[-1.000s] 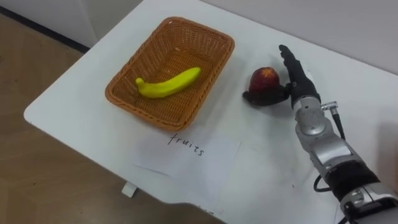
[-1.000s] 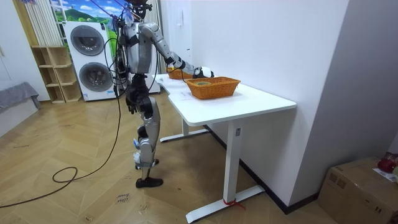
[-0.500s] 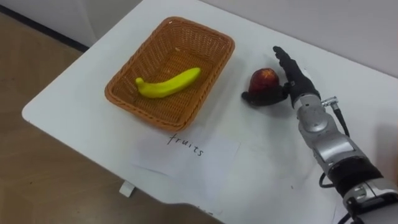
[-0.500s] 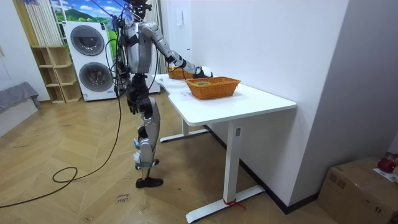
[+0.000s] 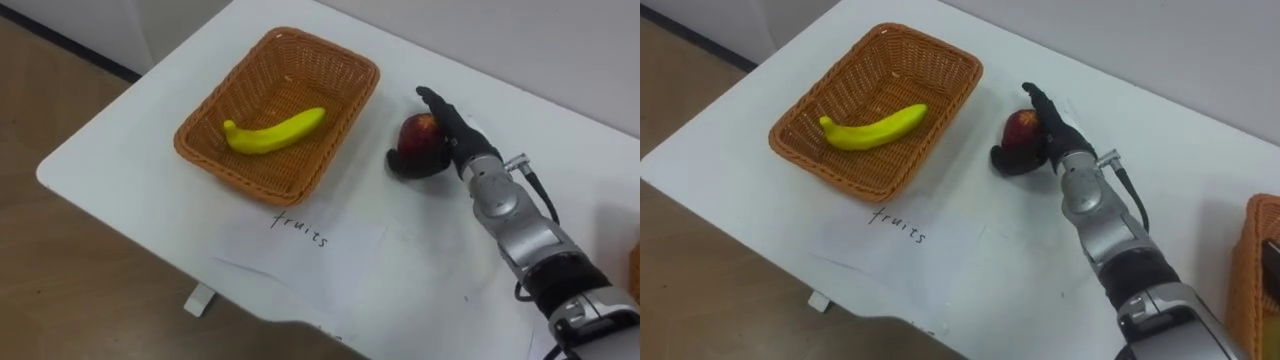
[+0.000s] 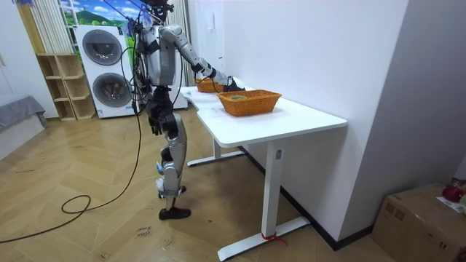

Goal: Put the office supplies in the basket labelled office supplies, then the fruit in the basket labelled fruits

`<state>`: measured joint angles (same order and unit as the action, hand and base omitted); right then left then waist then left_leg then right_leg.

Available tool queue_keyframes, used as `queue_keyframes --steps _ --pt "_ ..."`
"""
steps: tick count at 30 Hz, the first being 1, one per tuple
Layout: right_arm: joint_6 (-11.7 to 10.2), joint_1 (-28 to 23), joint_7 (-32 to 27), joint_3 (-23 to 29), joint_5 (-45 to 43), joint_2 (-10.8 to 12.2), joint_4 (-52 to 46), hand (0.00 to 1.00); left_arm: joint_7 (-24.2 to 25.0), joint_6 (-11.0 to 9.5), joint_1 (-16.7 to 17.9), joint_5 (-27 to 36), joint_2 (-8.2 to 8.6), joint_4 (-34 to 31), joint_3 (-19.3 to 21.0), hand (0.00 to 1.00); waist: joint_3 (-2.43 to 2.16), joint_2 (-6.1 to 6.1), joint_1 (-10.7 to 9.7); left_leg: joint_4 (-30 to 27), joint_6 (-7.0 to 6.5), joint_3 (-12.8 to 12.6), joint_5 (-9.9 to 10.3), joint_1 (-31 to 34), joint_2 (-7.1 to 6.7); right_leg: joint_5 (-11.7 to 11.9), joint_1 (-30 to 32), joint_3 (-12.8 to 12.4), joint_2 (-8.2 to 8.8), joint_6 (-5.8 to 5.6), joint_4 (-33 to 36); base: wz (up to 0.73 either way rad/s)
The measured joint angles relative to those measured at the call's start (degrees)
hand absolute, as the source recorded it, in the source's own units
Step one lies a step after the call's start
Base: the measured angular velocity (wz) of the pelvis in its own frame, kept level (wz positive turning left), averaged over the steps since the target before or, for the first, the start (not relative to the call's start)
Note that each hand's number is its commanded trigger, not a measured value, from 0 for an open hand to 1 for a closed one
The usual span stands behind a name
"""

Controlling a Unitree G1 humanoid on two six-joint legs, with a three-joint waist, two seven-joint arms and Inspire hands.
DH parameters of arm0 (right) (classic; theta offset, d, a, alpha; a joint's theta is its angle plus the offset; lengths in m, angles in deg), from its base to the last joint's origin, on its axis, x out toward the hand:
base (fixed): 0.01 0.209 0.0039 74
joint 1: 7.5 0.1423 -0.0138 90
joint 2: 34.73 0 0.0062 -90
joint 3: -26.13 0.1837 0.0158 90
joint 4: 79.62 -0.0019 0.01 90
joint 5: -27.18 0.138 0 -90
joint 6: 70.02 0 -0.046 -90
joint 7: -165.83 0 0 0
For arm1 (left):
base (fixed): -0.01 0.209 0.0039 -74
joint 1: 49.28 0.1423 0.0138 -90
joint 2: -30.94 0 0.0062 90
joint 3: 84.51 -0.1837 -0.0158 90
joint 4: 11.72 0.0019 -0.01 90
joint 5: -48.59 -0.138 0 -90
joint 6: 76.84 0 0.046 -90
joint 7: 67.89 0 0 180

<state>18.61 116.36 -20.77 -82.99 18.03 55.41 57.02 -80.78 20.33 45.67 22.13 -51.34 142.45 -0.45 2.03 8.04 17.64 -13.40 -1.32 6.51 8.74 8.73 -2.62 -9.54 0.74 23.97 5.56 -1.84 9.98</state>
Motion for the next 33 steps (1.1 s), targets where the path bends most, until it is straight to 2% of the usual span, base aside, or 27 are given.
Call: queue_keyframes --steps 13,33 --pt "0.78 1.57 -2.13 0.00 -9.21 -0.54 0.02 1.00 0.05 -0.07 -0.74 -0.02 -1.19 -0.02 0.01 0.00 -0.13 0.63 0.12 0.36 -0.01 -0.04 -0.01 -0.19 -0.01 -0.01 -0.04 0.05 0.04 -0.01 -0.20 0.00" --pt "0.77 2.11 -1.78 -0.57 -8.10 -0.50 0.02 1.00 0.19 -0.15 -0.93 0.04 -1.86 0.00 -0.03 0.00 0.09 0.30 0.25 0.89 -0.02 -0.38 -0.01 -0.26 0.03 -0.02 0.27 -0.30 0.08 -0.03 -0.22 0.00"
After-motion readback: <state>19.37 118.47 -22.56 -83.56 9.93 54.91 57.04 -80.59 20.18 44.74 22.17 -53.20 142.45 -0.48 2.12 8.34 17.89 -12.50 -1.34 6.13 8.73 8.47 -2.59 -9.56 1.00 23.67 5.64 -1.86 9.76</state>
